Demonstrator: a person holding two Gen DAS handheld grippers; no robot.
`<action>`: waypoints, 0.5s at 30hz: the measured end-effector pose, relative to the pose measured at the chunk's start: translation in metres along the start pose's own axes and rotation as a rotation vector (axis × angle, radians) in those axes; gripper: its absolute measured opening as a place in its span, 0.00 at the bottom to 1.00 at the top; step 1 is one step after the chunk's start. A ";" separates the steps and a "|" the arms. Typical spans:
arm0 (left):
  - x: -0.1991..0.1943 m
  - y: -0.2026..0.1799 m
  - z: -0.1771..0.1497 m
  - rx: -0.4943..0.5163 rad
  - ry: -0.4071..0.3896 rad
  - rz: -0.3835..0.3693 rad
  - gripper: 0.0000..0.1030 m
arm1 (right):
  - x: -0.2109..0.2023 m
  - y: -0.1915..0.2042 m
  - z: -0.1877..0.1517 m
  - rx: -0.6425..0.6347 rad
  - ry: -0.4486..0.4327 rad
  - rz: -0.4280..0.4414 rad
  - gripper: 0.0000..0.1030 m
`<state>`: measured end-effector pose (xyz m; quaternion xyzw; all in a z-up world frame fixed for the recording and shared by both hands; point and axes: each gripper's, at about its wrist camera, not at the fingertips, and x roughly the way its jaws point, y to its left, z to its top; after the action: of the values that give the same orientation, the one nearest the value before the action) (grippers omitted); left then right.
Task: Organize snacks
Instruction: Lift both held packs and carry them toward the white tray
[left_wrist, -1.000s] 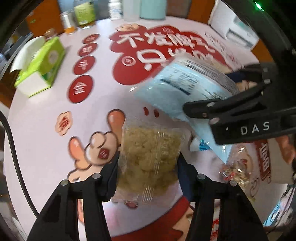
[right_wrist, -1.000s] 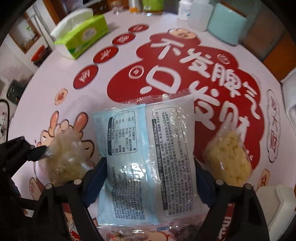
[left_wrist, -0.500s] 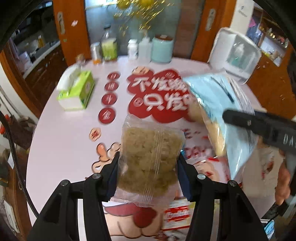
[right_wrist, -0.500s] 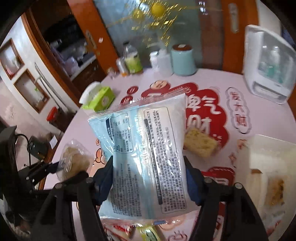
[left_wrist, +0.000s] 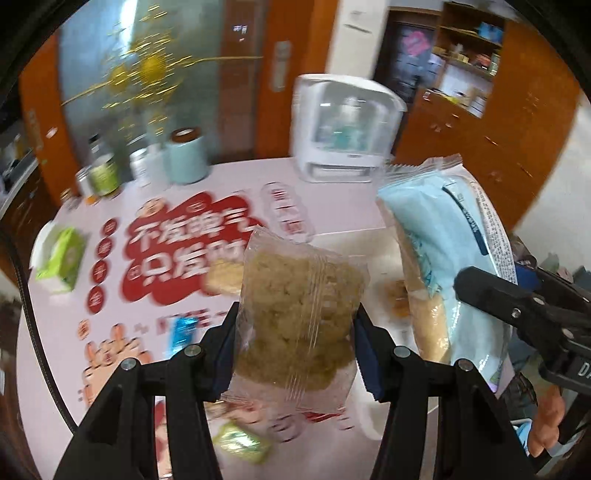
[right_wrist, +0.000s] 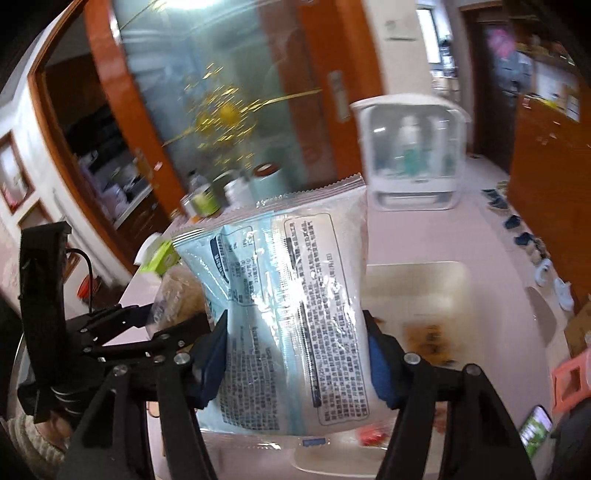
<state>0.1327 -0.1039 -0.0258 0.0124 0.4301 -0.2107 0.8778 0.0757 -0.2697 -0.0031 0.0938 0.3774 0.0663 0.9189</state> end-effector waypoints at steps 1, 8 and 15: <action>0.003 -0.017 0.003 0.009 -0.002 -0.013 0.53 | -0.008 -0.011 -0.001 0.011 -0.011 -0.014 0.63; 0.026 -0.096 0.018 0.048 0.004 -0.032 0.53 | -0.036 -0.082 -0.013 0.070 -0.043 -0.110 0.63; 0.053 -0.139 0.029 0.072 0.032 0.010 0.53 | -0.030 -0.123 -0.025 0.103 -0.017 -0.144 0.63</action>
<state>0.1304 -0.2554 -0.0259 0.0495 0.4361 -0.2214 0.8708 0.0436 -0.3917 -0.0277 0.1142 0.3783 -0.0202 0.9184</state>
